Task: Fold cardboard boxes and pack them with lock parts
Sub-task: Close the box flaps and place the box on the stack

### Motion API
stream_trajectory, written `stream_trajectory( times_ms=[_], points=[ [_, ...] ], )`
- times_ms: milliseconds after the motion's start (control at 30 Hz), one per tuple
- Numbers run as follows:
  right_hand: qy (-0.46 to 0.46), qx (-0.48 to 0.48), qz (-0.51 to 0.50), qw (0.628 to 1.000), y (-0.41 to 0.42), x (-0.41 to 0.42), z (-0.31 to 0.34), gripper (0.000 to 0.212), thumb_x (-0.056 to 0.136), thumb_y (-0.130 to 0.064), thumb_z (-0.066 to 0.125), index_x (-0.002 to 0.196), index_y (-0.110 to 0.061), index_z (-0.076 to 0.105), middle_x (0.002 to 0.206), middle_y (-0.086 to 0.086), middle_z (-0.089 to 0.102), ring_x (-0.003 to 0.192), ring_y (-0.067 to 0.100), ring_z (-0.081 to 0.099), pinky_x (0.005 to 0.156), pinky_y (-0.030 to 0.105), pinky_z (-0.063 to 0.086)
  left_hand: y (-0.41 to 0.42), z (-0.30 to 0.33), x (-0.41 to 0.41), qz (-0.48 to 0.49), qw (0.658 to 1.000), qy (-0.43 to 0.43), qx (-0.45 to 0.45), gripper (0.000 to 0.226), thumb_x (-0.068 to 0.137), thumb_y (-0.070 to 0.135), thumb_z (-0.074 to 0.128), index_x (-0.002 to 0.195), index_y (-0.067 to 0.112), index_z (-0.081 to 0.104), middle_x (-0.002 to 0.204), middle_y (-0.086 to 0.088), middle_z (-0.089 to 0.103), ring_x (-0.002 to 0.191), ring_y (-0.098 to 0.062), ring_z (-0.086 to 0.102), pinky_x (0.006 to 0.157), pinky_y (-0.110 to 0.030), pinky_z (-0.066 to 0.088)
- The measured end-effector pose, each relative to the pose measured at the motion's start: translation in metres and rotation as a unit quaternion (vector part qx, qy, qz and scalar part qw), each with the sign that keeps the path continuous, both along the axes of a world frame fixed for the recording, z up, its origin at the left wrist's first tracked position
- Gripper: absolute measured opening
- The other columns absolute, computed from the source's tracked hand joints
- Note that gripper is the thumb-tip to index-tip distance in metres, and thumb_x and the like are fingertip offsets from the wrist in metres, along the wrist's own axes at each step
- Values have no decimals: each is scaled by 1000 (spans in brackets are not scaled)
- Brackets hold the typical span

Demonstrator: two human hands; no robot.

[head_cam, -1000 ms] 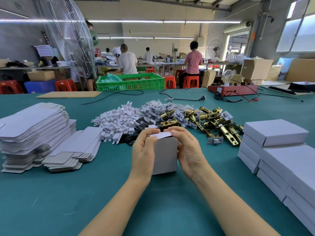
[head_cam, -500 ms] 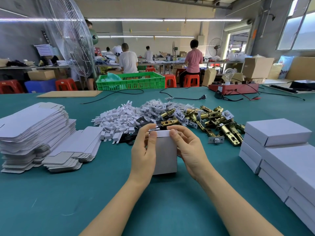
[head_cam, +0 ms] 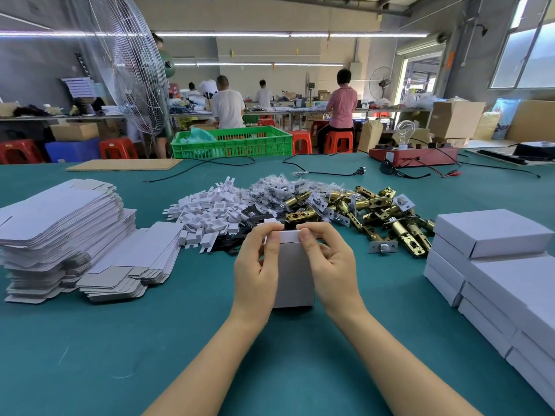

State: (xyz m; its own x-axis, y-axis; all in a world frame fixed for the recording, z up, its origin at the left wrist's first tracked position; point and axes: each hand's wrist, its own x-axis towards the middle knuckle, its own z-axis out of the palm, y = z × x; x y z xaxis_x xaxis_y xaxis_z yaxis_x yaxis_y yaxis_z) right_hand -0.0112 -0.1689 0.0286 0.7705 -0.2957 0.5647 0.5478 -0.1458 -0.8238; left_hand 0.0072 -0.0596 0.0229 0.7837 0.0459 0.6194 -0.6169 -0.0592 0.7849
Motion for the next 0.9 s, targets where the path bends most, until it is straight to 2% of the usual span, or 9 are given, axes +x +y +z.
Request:
stream_trajectory(
  times_ms=[133, 300, 400, 667, 800, 900],
  points=[
    [-11, -12, -15, 1000, 0, 0, -1, 11, 95, -22, 58, 90, -29, 66, 82, -4, 66, 65, 11, 55, 60, 18, 40, 1, -1, -1, 0, 1000, -4, 4, 18, 95, 27, 48, 99, 40, 59, 98, 21, 65, 91, -3, 59, 82, -17, 44],
    [-24, -40, -37, 998, 1, -1, -4, 9, 93, -30, 55, 92, -30, 64, 82, -1, 64, 67, 9, 53, 61, 16, 37, 2, 2, 0, -15, 1000, 5, -12, 14, 94, 28, 50, 91, 36, 61, 81, 21, 62, 71, 2, 52, 67, -12, 39],
    [-27, -56, -49, 997, 1, -1, -5, 10, 93, -30, 53, 92, -28, 63, 81, -2, 63, 66, 7, 52, 62, 17, 37, 3, 1, 0, -15, 1000, -10, 4, 13, 94, 27, 49, 89, 34, 59, 76, 21, 59, 67, 1, 51, 64, -12, 38],
    [-51, -87, -87, 991, 1, 1, -9, 12, 93, -27, 52, 94, -24, 63, 85, -2, 64, 75, 12, 58, 65, 22, 44, 6, -5, 3, -15, 999, -25, 20, 13, 94, 25, 50, 89, 33, 58, 77, 14, 59, 68, -4, 51, 65, -16, 38],
    [-63, -89, -96, 989, 2, 0, -10, 10, 94, -27, 51, 93, -29, 61, 84, -2, 62, 72, 12, 57, 64, 22, 43, 5, -9, 3, -21, 999, -32, 20, 14, 96, 28, 48, 92, 39, 57, 80, 19, 59, 73, -2, 53, 69, -14, 40],
    [-67, -78, -100, 990, 4, 0, -12, 10, 94, -26, 52, 93, -28, 62, 83, -2, 63, 69, 11, 55, 63, 20, 41, 5, -10, 3, -21, 999, -41, 24, 13, 97, 38, 46, 93, 46, 55, 81, 22, 59, 73, 0, 53, 69, -12, 40]
  ],
)
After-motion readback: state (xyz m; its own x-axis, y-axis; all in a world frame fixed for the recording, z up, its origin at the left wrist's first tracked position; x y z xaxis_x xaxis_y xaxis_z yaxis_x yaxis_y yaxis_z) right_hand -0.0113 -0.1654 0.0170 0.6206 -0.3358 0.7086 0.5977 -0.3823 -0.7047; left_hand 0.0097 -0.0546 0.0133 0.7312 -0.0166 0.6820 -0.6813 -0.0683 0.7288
